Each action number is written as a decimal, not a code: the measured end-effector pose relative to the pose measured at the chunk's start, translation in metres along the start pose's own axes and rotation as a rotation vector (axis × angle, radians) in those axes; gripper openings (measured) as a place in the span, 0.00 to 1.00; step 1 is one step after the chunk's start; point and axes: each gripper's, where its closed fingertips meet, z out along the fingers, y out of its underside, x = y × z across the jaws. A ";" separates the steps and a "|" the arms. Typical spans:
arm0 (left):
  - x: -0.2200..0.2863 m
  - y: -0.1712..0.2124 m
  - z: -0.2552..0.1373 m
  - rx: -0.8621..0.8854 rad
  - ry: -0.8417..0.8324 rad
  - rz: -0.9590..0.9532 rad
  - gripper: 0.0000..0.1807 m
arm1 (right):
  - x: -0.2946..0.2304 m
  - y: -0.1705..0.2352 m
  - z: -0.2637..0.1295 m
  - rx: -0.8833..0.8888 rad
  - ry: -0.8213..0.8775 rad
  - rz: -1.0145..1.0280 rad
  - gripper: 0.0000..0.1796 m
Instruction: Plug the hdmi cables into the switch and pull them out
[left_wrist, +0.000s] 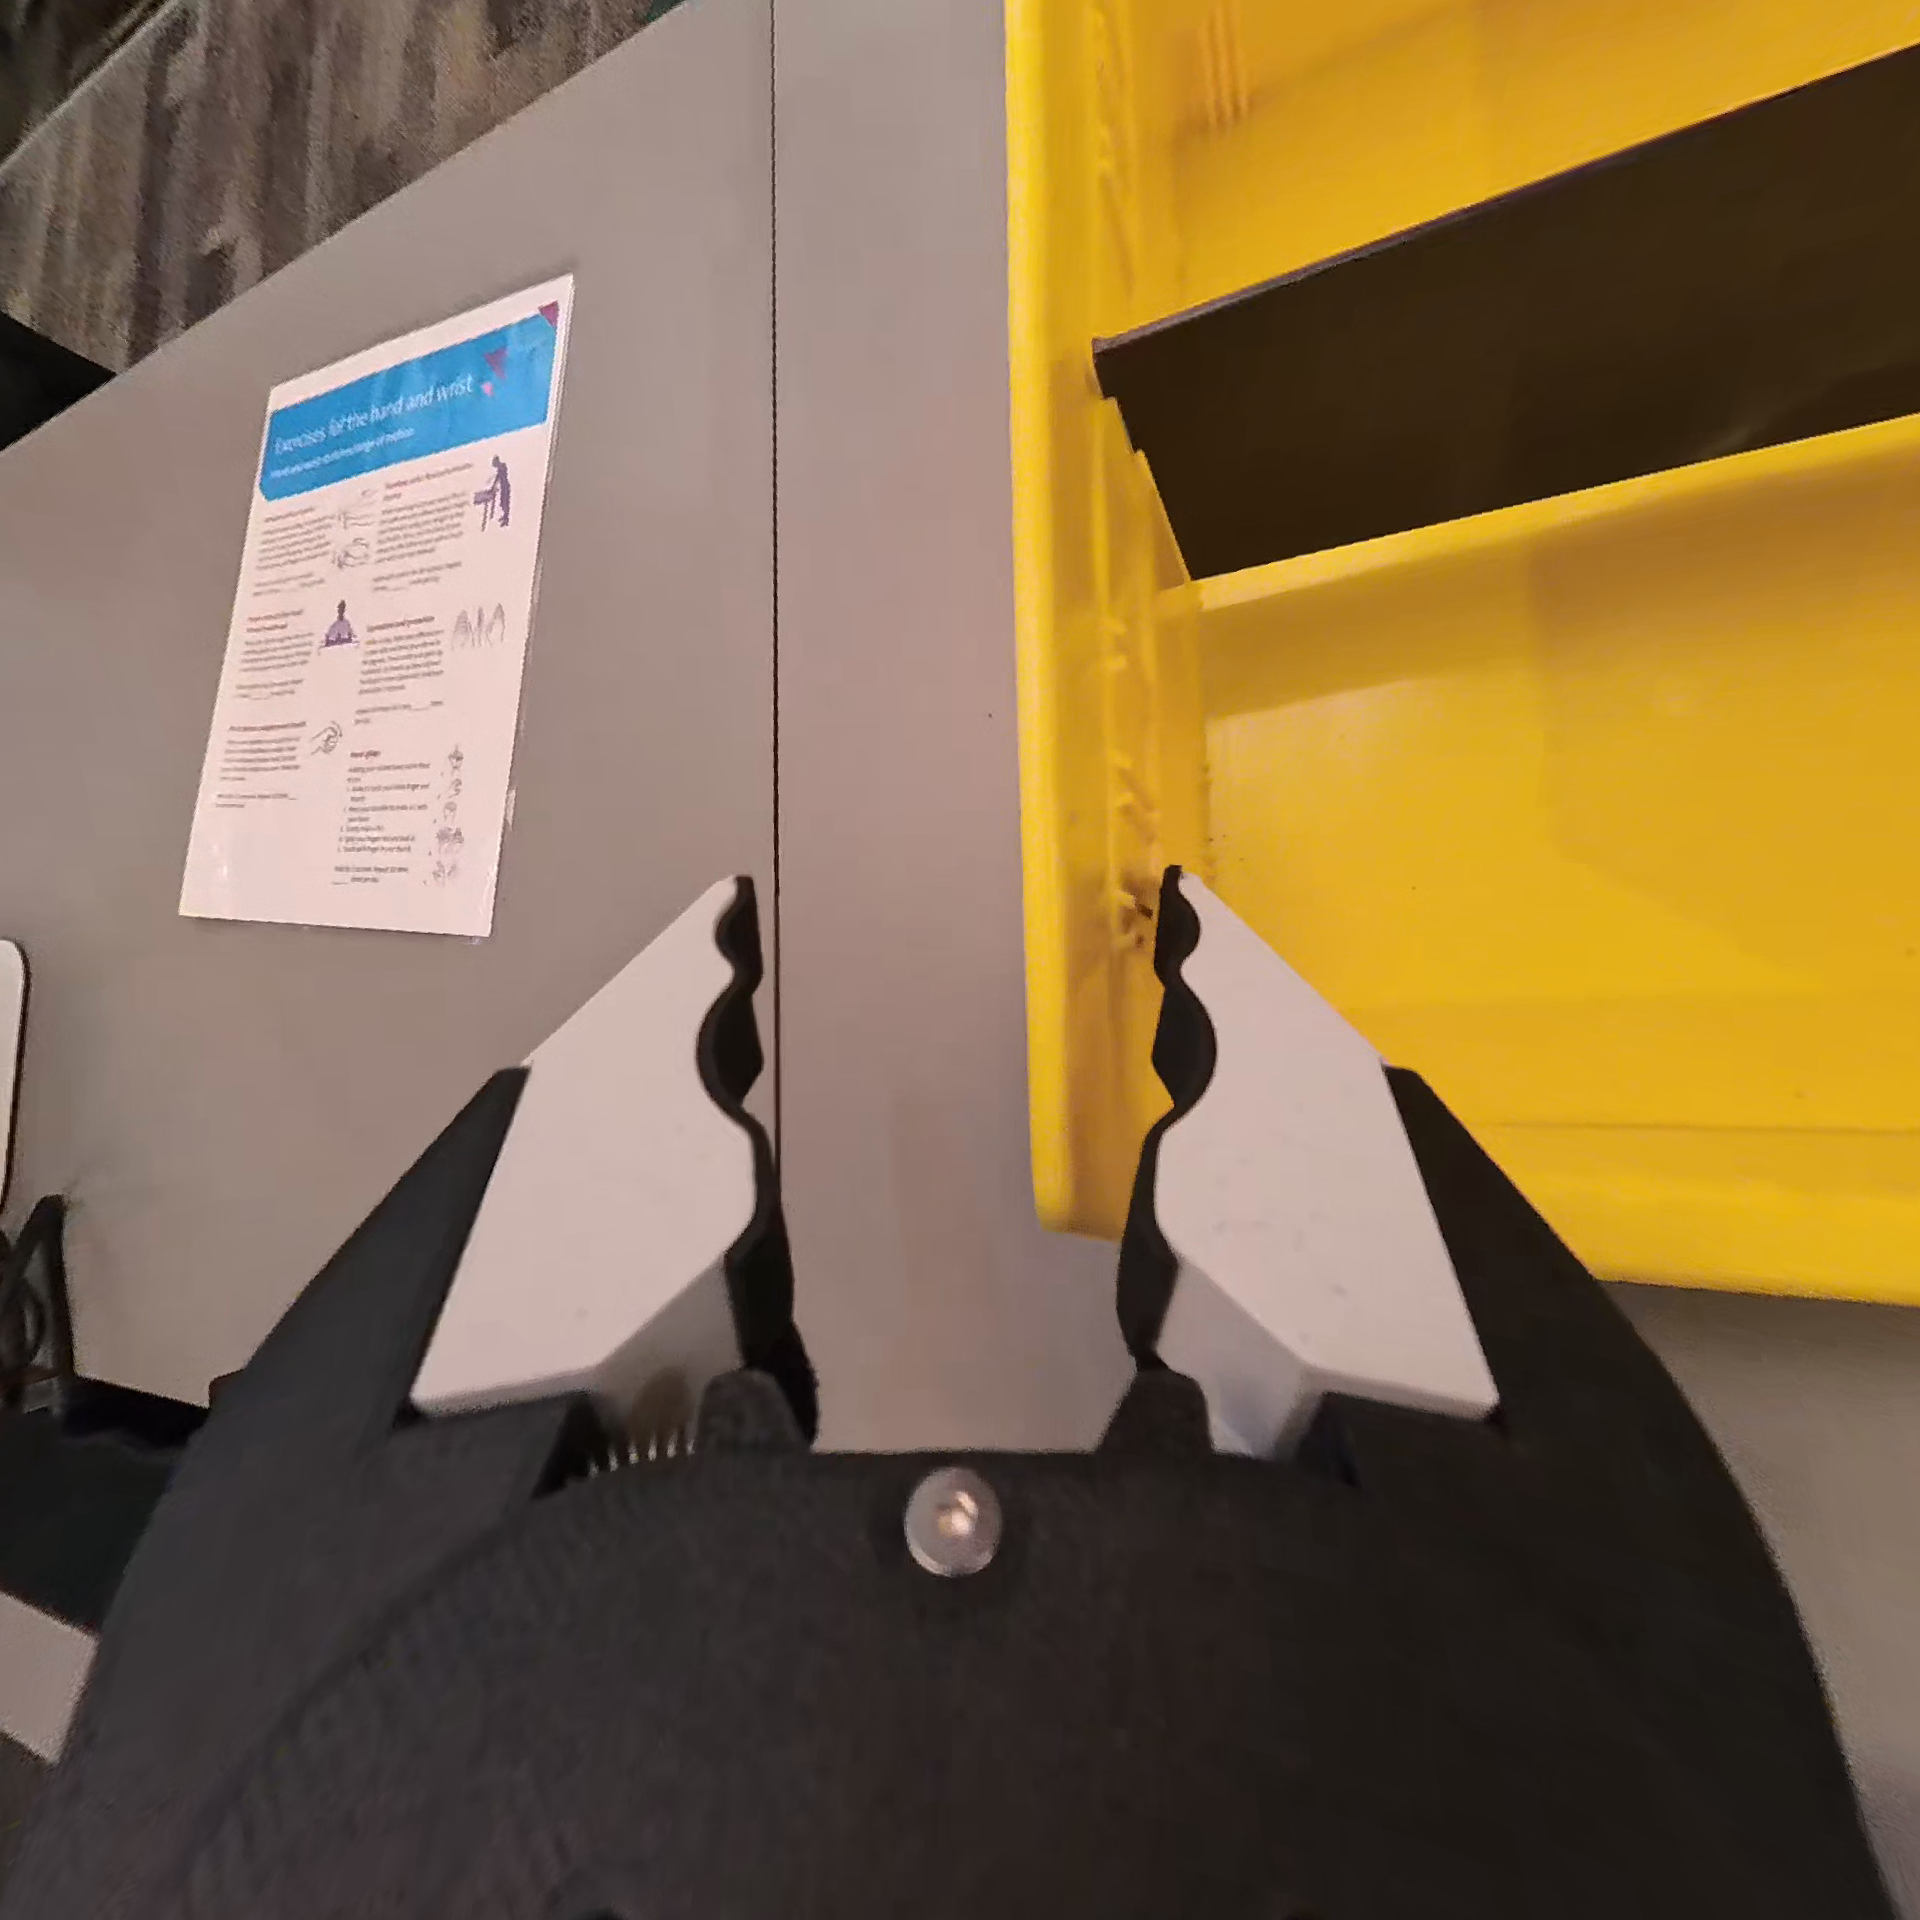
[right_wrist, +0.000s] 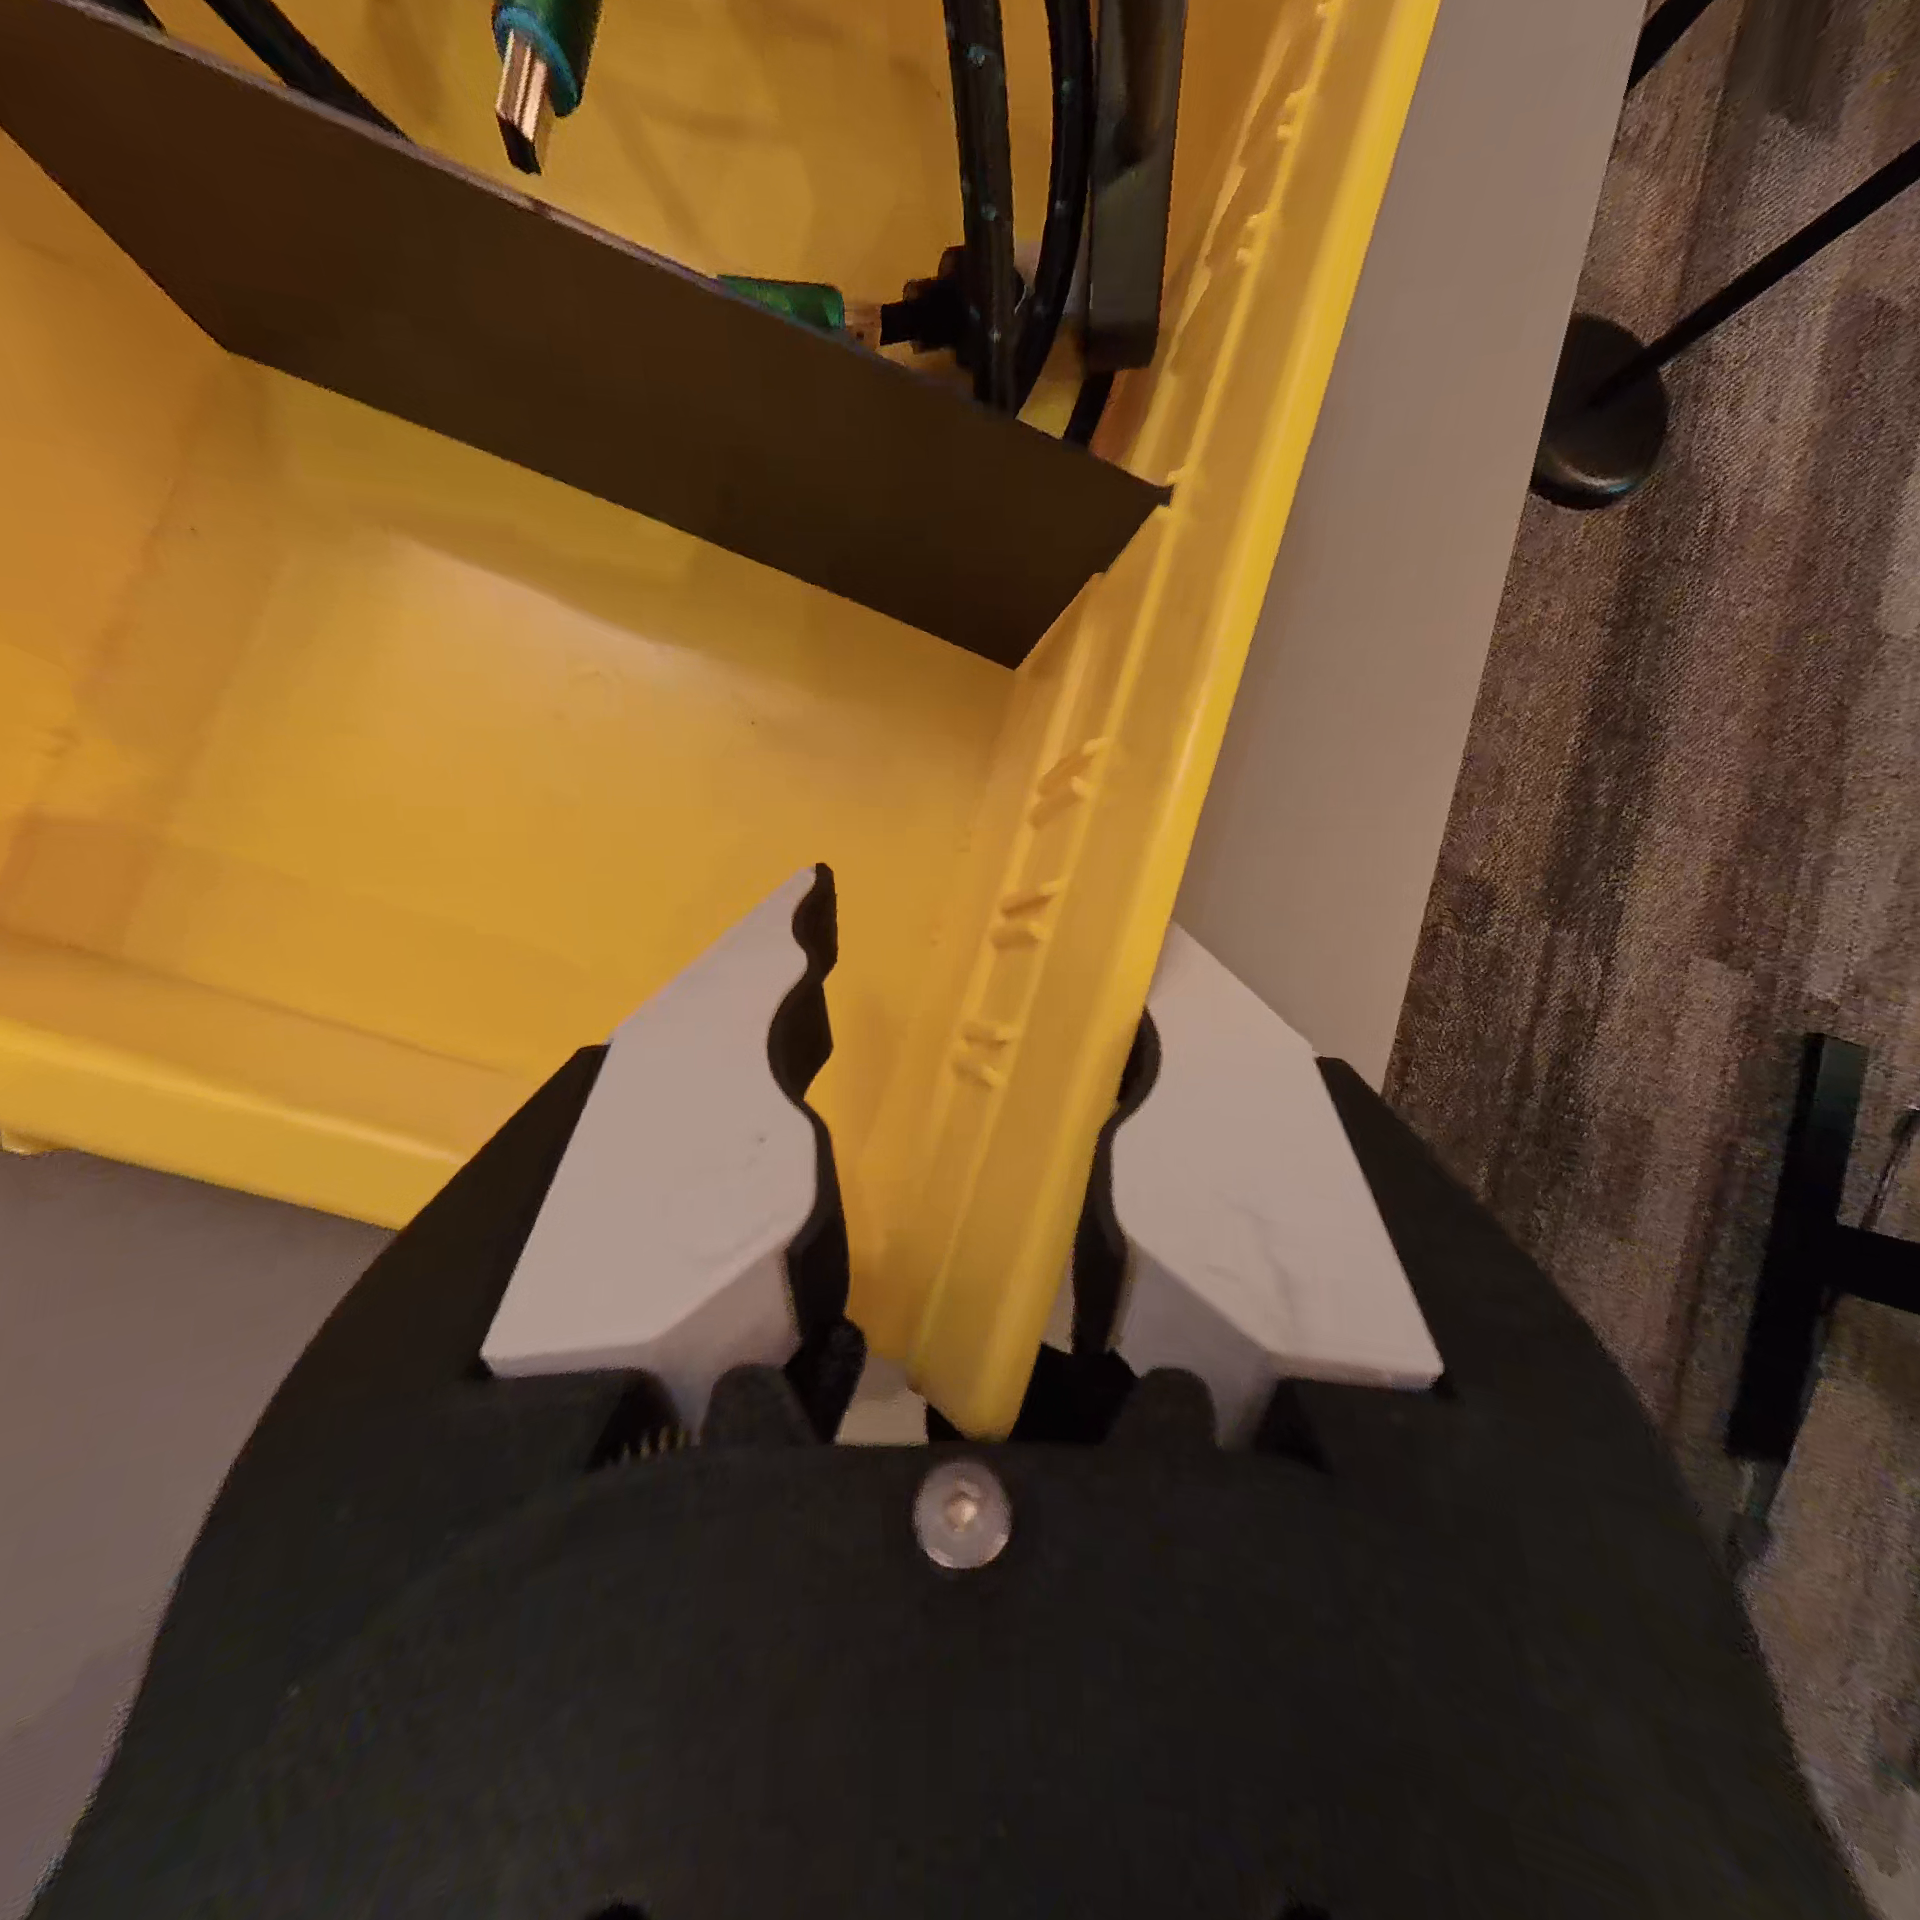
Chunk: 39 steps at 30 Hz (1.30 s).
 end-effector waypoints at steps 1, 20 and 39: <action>0.000 0.000 0.001 0.000 0.000 0.003 0.40 | 0.000 0.002 0.002 -0.019 0.007 -0.009 0.26; 0.050 -0.002 0.007 0.045 0.344 -0.135 0.02 | 0.000 0.003 0.002 -0.018 -0.043 0.048 0.07; 0.076 -0.031 -0.014 0.156 0.503 -0.240 0.02 | -0.073 0.028 -0.031 0.019 -0.087 0.096 0.08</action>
